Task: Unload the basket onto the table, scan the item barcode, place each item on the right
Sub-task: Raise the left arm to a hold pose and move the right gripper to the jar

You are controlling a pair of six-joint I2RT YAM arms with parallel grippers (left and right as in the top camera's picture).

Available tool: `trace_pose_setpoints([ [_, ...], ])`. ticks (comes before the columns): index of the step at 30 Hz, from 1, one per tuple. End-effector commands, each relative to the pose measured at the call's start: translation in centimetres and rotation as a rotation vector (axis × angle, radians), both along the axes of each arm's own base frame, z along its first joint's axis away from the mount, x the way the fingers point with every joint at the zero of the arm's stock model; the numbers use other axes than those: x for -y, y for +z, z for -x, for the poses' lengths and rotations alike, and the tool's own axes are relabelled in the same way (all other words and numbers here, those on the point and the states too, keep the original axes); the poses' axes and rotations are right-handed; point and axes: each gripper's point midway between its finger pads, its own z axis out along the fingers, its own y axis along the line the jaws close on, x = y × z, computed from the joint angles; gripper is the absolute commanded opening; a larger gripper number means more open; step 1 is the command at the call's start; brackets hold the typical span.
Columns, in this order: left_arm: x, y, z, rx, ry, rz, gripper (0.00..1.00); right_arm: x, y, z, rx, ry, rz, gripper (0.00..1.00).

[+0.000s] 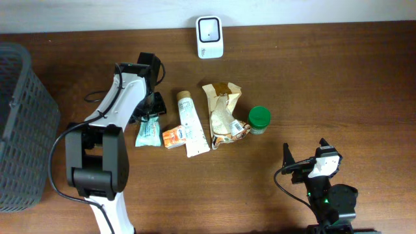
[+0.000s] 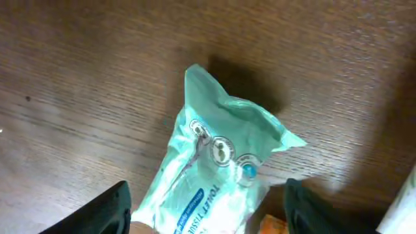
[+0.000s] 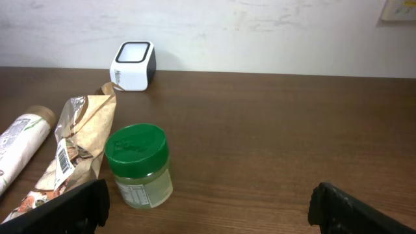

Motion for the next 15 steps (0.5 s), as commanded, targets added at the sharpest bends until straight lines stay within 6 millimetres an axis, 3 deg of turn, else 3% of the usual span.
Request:
trace_pose_setpoints([
  [1, 1.7, 2.9, -1.9, 0.091, -0.040, 0.053, 0.75, -0.1, -0.2, 0.0, -0.004, 0.003, -0.002, 0.98],
  [4, 1.5, 10.1, -3.5, 0.279, -0.054, 0.079, 0.77, -0.1, -0.2, 0.0, -0.004, 0.003, -0.002, 0.98],
  [5, 0.8, 14.3, -3.7, 0.381, -0.087, 0.080, 0.93, -0.1, -0.2, 0.0, -0.004, 0.003, -0.002, 0.99],
  [6, 0.2, 16.4, -3.6, 0.435, -0.120, 0.073, 0.99, -0.1, -0.2, 0.0, -0.004, 0.003, -0.002, 0.98],
  [7, -0.4, 18.1, -3.4, 0.474, -0.162, 0.057, 0.99, -0.1, -0.2, 0.0, -0.004, 0.003, -0.002, 0.98],
  [8, -2.3, 20.2, -2.9, 0.512, -0.223, 0.016, 0.99, -0.1, -0.2, 0.0, -0.004, 0.003, -0.002, 0.98],
  [10, -5.8, 20.6, -2.7, 0.517, -0.194, -0.001, 0.99, -0.1, -0.2, 0.0, -0.004, 0.003, -0.002, 0.98],
  [15, -8.6, 20.8, -3.1, 0.546, -0.168, 0.045, 1.00, -0.1, -0.2, 0.0, -0.004, 0.003, -0.002, 0.98],
])
